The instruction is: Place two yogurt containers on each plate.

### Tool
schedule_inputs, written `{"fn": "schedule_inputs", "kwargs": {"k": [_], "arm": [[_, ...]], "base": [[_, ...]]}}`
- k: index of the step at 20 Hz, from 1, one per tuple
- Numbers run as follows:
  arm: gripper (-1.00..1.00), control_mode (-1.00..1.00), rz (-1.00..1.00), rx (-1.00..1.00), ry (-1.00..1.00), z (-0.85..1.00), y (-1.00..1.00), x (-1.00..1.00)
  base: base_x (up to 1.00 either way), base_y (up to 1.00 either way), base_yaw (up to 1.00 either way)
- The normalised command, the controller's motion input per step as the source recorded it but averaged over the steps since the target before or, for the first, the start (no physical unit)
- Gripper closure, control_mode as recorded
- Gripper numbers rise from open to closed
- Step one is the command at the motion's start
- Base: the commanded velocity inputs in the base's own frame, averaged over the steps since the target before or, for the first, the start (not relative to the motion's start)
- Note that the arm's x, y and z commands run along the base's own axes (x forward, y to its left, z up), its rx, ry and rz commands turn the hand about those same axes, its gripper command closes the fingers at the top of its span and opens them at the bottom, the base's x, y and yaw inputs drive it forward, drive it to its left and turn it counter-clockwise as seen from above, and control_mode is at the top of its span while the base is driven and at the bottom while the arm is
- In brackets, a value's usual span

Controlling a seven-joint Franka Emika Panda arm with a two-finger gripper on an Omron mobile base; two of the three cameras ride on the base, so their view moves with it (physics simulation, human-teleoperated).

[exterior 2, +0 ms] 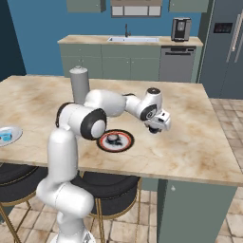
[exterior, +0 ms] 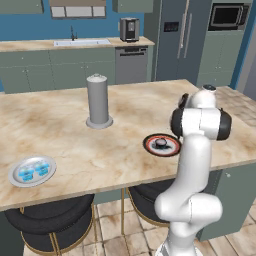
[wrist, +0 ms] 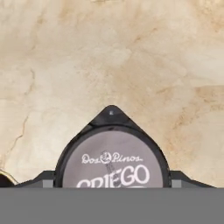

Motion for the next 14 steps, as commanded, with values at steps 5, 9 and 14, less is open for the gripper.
{"fn": "schedule_inputs", "kwargs": {"k": [5,9,14], "arm": [[1.0,-1.0,0.21,0.0,0.0,0.11,1.0,-0.65],[1.0,-1.0,0.21,0.0,0.0,-0.09,1.0,-0.17],[1.0,-1.0,0.13,0.0,0.0,-0.08,0.66,-0.08]], "base": [[0.0,0.0,0.0],[0.0,0.0,0.0],[0.0,0.0,0.0]]}}
